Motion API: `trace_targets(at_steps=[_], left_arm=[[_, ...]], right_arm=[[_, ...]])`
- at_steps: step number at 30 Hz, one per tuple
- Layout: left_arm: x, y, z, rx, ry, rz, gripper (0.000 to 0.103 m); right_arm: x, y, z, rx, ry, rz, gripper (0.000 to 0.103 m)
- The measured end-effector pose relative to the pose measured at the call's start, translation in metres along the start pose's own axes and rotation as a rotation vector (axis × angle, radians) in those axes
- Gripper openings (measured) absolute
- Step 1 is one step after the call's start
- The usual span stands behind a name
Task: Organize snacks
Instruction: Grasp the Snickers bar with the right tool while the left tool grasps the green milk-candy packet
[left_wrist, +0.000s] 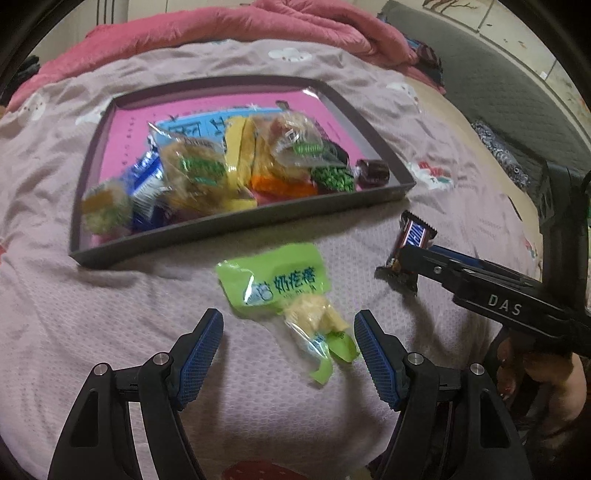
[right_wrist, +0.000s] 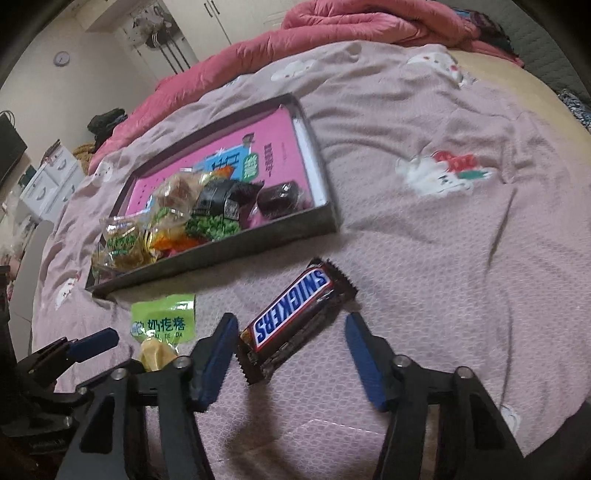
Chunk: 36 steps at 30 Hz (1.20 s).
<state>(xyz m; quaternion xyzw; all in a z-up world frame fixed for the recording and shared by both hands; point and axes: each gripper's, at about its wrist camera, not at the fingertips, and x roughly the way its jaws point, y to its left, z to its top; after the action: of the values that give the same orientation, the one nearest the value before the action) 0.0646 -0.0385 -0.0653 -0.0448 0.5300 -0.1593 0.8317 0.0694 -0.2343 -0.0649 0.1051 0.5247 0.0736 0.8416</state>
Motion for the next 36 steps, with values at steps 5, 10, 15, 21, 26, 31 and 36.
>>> trace_targets(at_steps=[5,10,15,21,26,31,36], left_arm=[[0.012,-0.002,-0.002,-0.016,0.031,-0.001,0.075],[0.021,-0.011,-0.002,-0.005,0.047,0.025,0.075],[0.03,-0.022,-0.002,0.014,0.053,0.04,0.075],[0.032,-0.023,-0.001,0.018,0.041,0.051,0.053],[0.027,-0.016,-0.001,0.002,0.026,0.024,0.039],[0.018,-0.007,-0.003,-0.019,0.011,-0.017,0.033],[0.01,0.001,-0.001,-0.048,-0.006,-0.028,0.033]], right_arm=[[0.009,0.003,0.002,-0.01,0.0,0.004,0.05],[0.017,0.009,0.004,-0.053,-0.007,-0.012,0.044],[0.016,0.014,0.004,-0.11,-0.019,0.009,0.037],[0.01,0.027,0.0,-0.188,-0.021,0.013,0.033],[-0.001,0.026,0.0,-0.182,-0.049,0.039,0.032],[-0.013,0.025,0.001,-0.174,-0.076,0.061,0.022],[-0.005,0.025,0.0,-0.182,-0.042,0.047,0.022]])
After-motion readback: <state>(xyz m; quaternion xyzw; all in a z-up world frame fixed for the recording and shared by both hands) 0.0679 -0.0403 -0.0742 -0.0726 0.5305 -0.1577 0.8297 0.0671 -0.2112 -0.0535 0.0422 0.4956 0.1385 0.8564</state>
